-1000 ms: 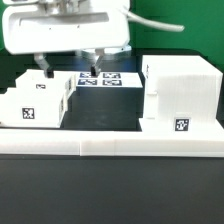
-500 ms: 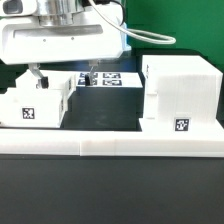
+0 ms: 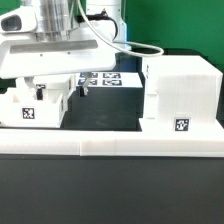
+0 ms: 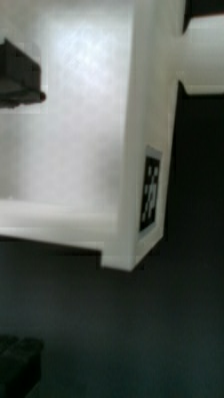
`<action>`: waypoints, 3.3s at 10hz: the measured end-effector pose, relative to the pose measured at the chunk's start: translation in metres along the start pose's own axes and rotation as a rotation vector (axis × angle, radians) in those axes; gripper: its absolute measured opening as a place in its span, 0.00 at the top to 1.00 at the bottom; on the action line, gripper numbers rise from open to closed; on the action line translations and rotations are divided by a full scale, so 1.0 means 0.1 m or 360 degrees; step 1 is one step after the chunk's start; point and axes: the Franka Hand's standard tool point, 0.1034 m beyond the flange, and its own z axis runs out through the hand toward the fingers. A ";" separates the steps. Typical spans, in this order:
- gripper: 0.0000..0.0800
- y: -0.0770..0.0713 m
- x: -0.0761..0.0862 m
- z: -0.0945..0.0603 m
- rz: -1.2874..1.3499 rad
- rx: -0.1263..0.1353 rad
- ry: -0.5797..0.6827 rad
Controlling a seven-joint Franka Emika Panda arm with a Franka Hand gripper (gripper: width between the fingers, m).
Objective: Assemble drawer
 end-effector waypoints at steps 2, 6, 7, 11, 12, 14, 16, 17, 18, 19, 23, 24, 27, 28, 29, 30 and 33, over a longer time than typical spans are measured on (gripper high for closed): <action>0.19 0.00 -0.05 0.12 -0.0003 -0.0030 0.0009; 0.19 0.03 -0.17 0.25 0.0038 -0.0058 0.0002; 0.19 0.03 -0.18 0.25 0.0051 -0.0057 -0.0002; 0.68 -0.01 -0.16 0.25 0.0103 -0.0058 -0.0001; 0.68 -0.01 -0.16 0.25 0.0103 -0.0058 -0.0001; 0.95 -0.03 -0.16 0.26 0.0099 -0.0055 -0.0002; 0.95 -0.03 -0.16 0.26 0.0100 -0.0055 -0.0002; 0.95 -0.03 -0.16 0.26 0.0100 -0.0055 -0.0002; 0.95 -0.03 -0.16 0.26 0.0100 -0.0055 -0.0002; 0.95 -0.03 -0.16 0.26 0.0100 -0.0055 -0.0002; 0.95 -0.21 -0.11 0.09 -0.0091 -0.0025 -0.0045; 0.95 -0.21 -0.11 0.05 -0.0152 -0.0015 -0.0046; 0.95 -0.19 -0.13 0.05 -0.0226 -0.0015 -0.0050; 0.95 -0.18 -0.13 0.05 -0.0311 -0.0015 -0.0051; 0.95 -0.18 -0.14 0.06 -0.0434 -0.0018 -0.0057; 0.95 -0.22 -0.12 0.06 -0.0607 -0.0027 -0.0071; 0.95 -0.37 -0.08 0.06 -0.1150 -0.0046 -0.0108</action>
Offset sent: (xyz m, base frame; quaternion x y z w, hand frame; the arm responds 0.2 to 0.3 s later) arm -0.0105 0.0048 -0.0235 0.0077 0.0259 0.0266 0.9993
